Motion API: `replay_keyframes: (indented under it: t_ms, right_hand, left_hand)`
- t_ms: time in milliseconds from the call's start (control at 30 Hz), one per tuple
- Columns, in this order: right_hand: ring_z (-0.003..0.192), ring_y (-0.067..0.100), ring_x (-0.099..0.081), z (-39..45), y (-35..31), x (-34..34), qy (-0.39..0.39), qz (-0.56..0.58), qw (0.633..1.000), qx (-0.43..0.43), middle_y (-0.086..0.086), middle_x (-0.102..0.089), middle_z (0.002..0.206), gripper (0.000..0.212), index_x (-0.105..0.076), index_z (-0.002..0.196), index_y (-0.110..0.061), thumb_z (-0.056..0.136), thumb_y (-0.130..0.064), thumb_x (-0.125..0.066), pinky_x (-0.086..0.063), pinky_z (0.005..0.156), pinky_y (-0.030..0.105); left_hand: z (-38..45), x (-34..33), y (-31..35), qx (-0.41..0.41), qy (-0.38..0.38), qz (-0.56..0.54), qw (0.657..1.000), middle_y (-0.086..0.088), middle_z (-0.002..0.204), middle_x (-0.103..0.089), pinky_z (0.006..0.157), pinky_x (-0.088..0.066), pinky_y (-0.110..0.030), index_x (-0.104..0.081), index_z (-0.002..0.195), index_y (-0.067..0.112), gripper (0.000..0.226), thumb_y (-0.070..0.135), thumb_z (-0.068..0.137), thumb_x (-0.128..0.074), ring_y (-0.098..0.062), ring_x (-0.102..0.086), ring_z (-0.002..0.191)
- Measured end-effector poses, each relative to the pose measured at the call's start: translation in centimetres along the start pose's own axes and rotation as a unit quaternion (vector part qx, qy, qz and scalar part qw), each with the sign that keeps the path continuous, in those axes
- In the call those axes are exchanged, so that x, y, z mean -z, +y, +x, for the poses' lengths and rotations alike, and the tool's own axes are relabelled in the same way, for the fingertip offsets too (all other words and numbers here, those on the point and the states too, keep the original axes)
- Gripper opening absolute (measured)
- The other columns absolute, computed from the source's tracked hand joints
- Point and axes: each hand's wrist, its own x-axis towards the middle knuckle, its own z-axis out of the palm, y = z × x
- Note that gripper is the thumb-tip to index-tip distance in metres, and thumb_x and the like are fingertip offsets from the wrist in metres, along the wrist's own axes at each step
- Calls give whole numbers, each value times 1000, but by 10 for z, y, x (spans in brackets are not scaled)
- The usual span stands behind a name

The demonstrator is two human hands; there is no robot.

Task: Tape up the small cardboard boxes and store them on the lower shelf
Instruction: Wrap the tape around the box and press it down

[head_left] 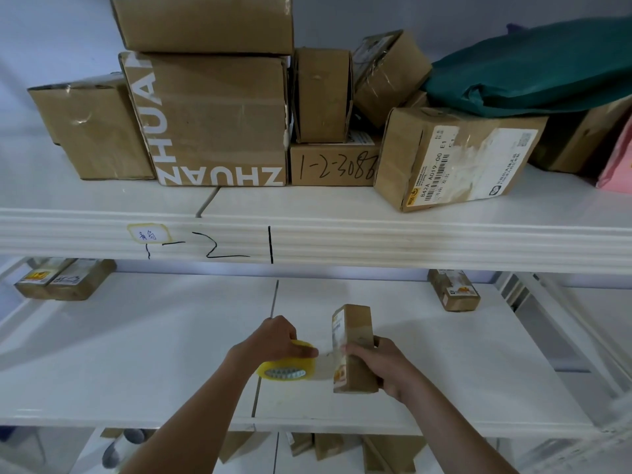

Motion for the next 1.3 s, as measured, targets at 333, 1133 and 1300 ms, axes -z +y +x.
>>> replay_keyframes:
  t_ms: [333, 1133, 1300]
  right_hand:
    - [101, 28, -74, -12, -7, -9, -70, 37, 997, 8, 9, -77, 109, 39, -62, 126, -13, 90, -21, -72, -61, 86, 43]
    - [77, 11, -77, -10, -2, -23, 70, 5, 997, 37, -7, -77, 98, 56, -63, 112, -26, 66, -26, -94, -57, 54, 23]
    - [76, 18, -78, -11, -4, -8, 52, 4, 998, 18, -6, -79, 89, 48, -67, 114, -23, 71, -22, -90, -59, 57, 29]
  left_hand:
    - [4, -2, 15, -5, -33, -21, 999, 6, 75, -64, 60, -45, -17, -66, 75, 20, 56, 76, 70, -72, -5, -60, 64]
    - [6, -13, 21, -28, 15, -20, 999, 0, 82, -68, 68, -52, -28, -69, 77, 16, 52, 68, 72, -77, -14, -63, 73]
    - [-1, 1, 8, -44, -115, -85, 989, 5, 91, -68, 78, -54, -27, -68, 85, 28, 31, 59, 85, -71, -13, -67, 85]
